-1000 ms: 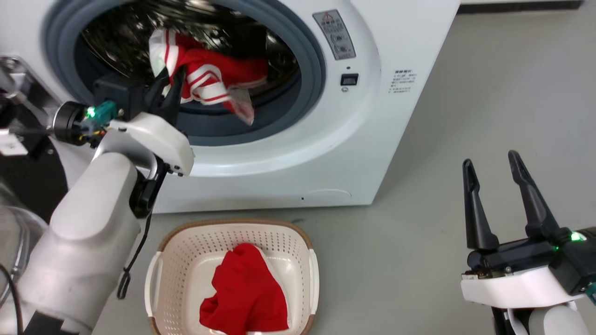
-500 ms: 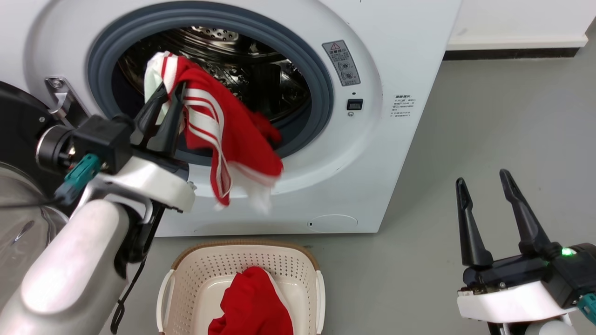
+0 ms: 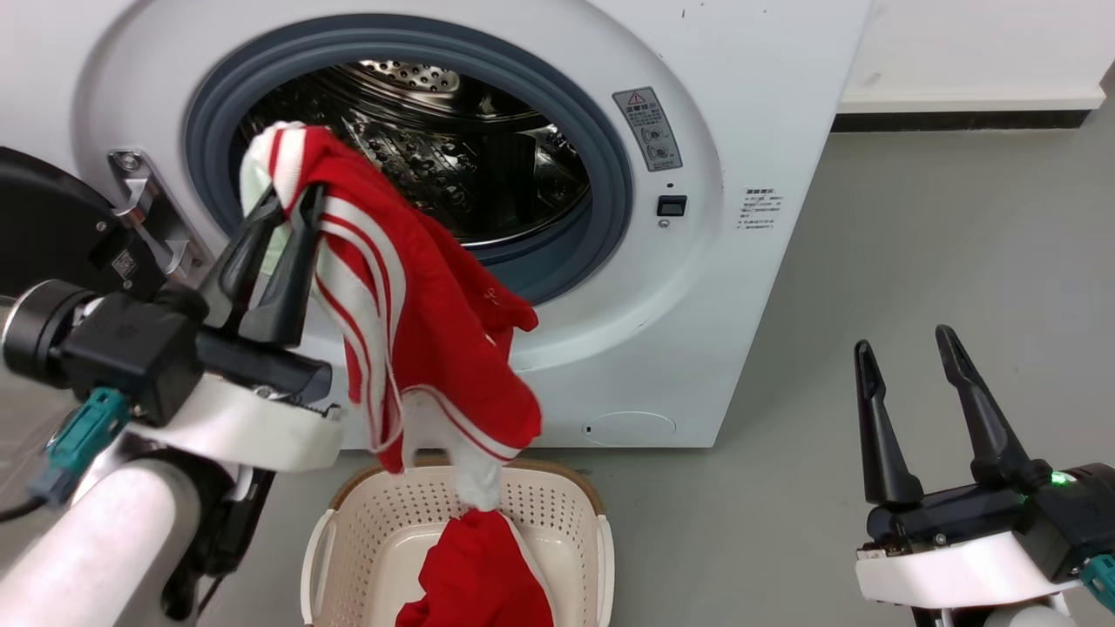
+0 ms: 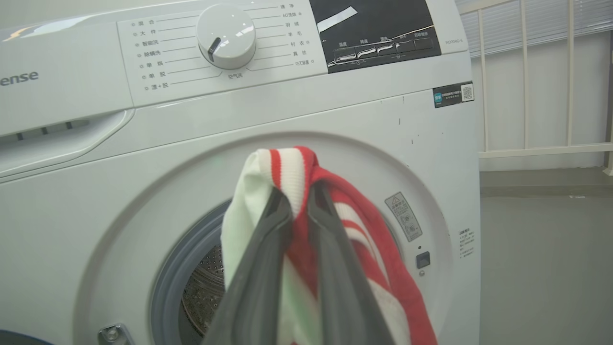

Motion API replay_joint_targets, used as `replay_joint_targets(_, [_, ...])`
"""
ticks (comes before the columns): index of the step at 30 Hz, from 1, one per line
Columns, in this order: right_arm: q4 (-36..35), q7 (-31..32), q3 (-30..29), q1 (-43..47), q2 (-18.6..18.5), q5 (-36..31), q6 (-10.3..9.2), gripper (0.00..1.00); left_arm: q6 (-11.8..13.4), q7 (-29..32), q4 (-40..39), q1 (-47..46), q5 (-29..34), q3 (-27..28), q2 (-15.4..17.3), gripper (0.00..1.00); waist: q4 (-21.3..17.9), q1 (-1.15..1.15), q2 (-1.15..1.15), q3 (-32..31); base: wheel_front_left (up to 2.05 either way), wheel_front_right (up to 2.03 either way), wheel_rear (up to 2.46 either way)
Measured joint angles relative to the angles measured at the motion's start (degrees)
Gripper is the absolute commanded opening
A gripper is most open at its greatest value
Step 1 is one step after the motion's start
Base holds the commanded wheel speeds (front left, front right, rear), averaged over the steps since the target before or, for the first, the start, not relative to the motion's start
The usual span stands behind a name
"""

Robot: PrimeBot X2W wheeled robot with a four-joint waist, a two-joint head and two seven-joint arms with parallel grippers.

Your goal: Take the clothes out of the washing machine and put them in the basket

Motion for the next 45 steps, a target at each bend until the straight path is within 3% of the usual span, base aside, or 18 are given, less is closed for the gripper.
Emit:
replay_joint_targets(6, [0.10,0.00,0.05,0.02,0.00,0.08,0.00,1.00,1.10,0.96,-3.74,2.84,-0.11,0.00,1.29,0.00,0.45,0.00,0.00,0.02,0.00,0.00,0.00])
replay_joint_targets(14, [0.01,0.00,0.46,-0.05,0.00,0.08,0.00,1.00,1.29,0.63,-2.24,8.43,-1.16,-2.41,1.07,0.00,0.20,0.00,0.00,0.95,0.00,0.00,0.00])
replay_joint_targets(24, [-0.66,0.00,0.12,-1.92,-0.01,-0.91,0.00,1.00,-1.76,-2.31,6.53,13.15,-3.82,-7.16,-3.35,0.00,0.02,0.00,0.00,5.19,0.00,0.00,0.00])
replay_joint_targets(30, [-1.49,0.00,0.43,-4.66,-0.02,-1.47,0.00,1.00,-5.86,-4.92,19.29,12.20,-4.42,-10.25,-7.91,0.00,-0.56,0.00,0.00,9.83,0.00,0.00,0.00])
replay_joint_targets(35, [-2.26,0.00,0.85,-7.70,0.00,-1.58,0.00,1.00,-9.32,-6.58,34.34,8.50,-5.39,-10.63,-12.06,0.00,-1.62,0.01,0.00,14.61,0.00,0.00,0.00])
replay_joint_targets(45, [-4.24,0.00,0.22,-13.88,-0.02,-1.53,0.00,1.00,-16.02,-8.17,61.51,-5.09,-3.52,-11.32,-20.22,0.00,-4.04,0.02,0.00,26.11,0.00,0.00,0.00])
